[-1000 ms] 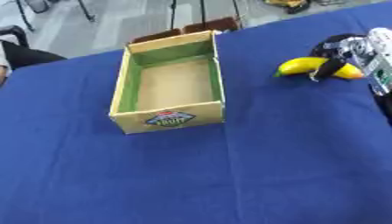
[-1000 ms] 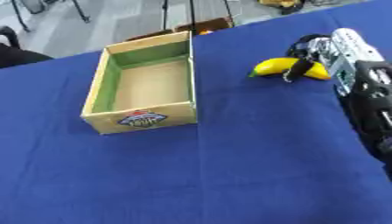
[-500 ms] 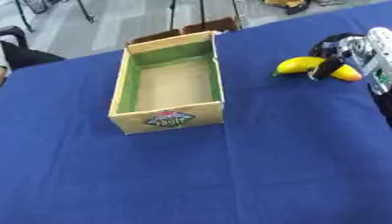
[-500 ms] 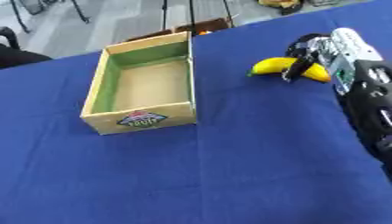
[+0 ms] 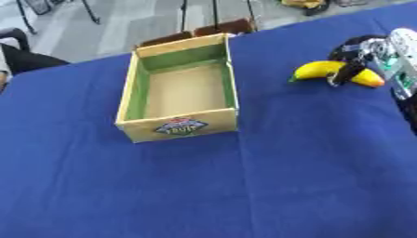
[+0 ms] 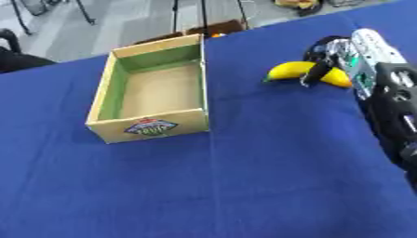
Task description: Pick up objects on the table and place them in the box.
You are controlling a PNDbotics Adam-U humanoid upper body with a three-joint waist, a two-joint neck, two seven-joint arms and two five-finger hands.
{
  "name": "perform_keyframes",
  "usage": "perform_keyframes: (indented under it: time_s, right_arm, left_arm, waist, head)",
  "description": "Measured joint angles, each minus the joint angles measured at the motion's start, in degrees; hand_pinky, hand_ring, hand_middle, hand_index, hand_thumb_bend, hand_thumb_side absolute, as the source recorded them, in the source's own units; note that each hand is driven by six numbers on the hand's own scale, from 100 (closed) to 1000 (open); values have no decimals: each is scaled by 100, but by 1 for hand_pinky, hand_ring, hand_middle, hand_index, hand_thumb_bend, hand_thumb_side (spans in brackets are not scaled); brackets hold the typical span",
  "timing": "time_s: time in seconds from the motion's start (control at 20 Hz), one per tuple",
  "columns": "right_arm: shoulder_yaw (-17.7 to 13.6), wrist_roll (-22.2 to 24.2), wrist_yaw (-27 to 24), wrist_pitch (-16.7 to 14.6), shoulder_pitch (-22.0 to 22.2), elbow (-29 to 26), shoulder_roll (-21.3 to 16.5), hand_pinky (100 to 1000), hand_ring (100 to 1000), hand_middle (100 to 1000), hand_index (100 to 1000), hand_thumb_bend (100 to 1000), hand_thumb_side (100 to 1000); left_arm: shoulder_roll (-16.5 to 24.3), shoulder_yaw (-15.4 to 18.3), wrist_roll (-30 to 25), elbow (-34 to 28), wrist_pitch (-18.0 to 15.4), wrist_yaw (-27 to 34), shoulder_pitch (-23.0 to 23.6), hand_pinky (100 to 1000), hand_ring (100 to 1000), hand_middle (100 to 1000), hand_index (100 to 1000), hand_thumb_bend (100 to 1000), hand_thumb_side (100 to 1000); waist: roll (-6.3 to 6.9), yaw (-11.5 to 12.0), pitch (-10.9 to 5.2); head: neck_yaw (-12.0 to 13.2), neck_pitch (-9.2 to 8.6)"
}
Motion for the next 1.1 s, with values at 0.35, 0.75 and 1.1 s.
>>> perform_keyframes:
  time_s: [0.35, 0.75, 1.1]
  right_arm:
    - [14, -16, 48, -18, -6, 35, 2, 848, 1000, 905, 950, 100, 295]
    - [28, -111, 164, -73, -40, 101, 15, 818, 981, 847, 901, 100, 299]
    - [57, -523, 313, -127, -21, 134, 47, 749, 921, 773, 809, 100, 320]
  left_arm:
    - [0, 0, 0, 0, 0, 0, 0, 407, 822, 826, 782, 100, 937]
    - [0, 0, -1, 0, -1, 1, 0, 399, 821, 826, 782, 100, 937]
    - [0, 0, -2, 0, -2, 3, 0, 398, 820, 825, 782, 100, 935]
  waist:
    - [0, 4, -2]
    - [0, 22, -2]
    - [0, 28, -1]
  head:
    - [-1, -38]
    - [-1, -40]
    - [-1, -43]
